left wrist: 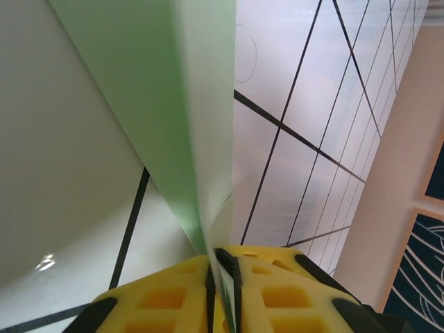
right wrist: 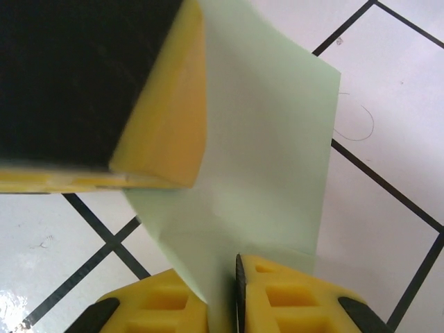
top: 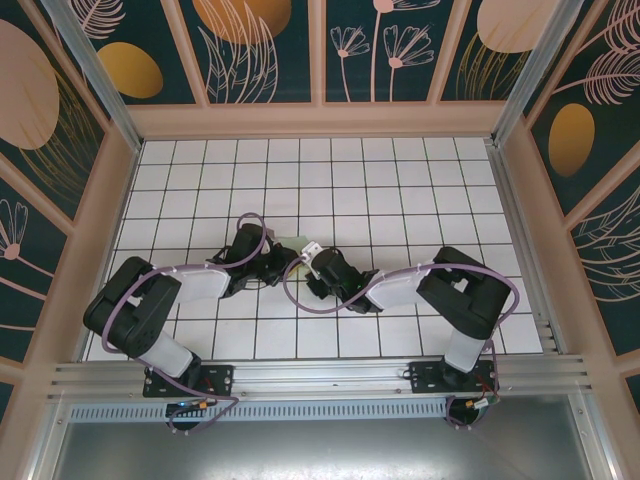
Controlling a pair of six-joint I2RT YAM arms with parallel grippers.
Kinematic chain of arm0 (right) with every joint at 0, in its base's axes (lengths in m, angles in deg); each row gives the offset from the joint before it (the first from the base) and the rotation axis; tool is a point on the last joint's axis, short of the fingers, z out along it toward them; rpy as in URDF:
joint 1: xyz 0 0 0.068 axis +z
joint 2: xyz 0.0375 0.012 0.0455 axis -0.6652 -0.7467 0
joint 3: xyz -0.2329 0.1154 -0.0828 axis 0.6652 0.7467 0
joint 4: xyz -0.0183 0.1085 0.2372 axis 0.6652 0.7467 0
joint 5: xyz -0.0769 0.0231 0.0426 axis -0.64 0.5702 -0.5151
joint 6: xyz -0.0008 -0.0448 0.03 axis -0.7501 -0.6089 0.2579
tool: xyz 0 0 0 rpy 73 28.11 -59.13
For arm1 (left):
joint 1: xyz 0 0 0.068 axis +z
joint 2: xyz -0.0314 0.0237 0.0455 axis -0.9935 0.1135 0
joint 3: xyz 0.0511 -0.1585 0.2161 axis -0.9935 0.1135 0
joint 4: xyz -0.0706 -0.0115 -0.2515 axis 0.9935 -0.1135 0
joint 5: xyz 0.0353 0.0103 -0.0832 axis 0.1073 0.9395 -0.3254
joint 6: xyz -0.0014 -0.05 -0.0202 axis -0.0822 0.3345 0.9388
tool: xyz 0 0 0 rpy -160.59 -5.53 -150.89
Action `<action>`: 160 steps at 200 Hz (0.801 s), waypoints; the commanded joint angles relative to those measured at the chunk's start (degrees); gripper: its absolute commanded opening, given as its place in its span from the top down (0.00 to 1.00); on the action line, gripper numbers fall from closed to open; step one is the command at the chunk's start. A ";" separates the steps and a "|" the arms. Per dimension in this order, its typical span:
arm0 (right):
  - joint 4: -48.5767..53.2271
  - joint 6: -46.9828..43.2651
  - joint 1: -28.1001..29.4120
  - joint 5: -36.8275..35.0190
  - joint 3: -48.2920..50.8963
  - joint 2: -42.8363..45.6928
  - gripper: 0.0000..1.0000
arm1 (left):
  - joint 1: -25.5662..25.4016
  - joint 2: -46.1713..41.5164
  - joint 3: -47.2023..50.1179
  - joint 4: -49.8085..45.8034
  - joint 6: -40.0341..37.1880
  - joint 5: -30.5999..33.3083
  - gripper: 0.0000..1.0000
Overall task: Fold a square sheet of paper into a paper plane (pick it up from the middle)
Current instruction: Fold the wing for the fifth time at the center of the table.
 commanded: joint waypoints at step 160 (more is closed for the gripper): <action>-6.51 18.38 -13.21 41.17 -0.62 -0.08 0.90 | 5.46 -18.96 11.69 7.56 -6.56 2.52 0.46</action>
